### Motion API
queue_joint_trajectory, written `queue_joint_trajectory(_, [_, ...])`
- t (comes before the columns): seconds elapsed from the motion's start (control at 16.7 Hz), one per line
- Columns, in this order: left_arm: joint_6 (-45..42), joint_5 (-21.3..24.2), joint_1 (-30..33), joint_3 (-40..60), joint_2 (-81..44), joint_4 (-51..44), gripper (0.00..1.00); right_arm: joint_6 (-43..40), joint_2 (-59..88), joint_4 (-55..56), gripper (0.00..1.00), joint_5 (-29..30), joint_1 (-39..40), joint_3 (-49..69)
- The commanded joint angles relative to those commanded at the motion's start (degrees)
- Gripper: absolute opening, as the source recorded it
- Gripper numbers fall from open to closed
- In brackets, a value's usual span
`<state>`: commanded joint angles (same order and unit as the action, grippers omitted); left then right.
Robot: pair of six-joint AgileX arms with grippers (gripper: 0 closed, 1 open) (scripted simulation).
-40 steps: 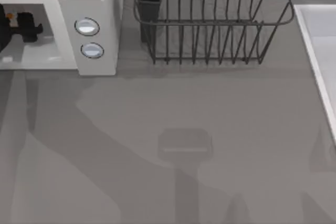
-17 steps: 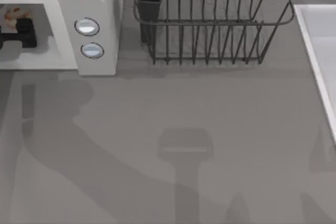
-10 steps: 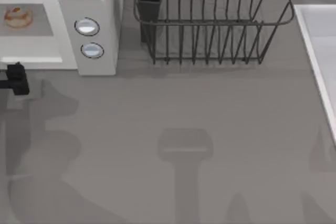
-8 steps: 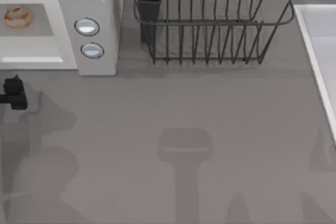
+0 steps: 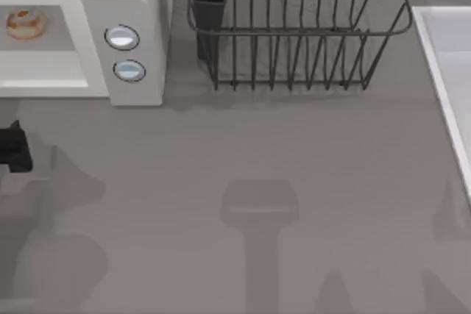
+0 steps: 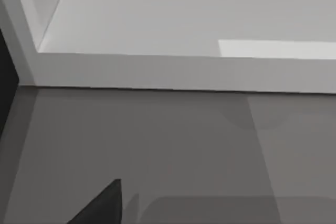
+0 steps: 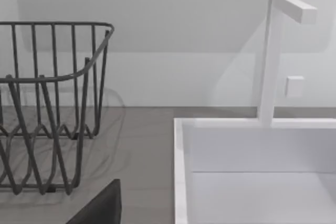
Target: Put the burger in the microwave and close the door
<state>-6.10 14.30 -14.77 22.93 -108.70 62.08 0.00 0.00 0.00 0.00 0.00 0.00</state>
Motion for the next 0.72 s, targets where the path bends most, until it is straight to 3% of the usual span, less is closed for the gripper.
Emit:
queue_joint_trajectory(0.3, [0.0,-0.1,0.0,1.5,5.1,-5.6,1.0,0.0,0.0,0.0,1.0,0.0,0.0,0.0])
queue_joint_trajectory(0.72, [0.1,-0.3,0.0,5.3,20.0,-26.3,1.0,0.0,0.0,0.0,1.0,0.0,0.0,0.0])
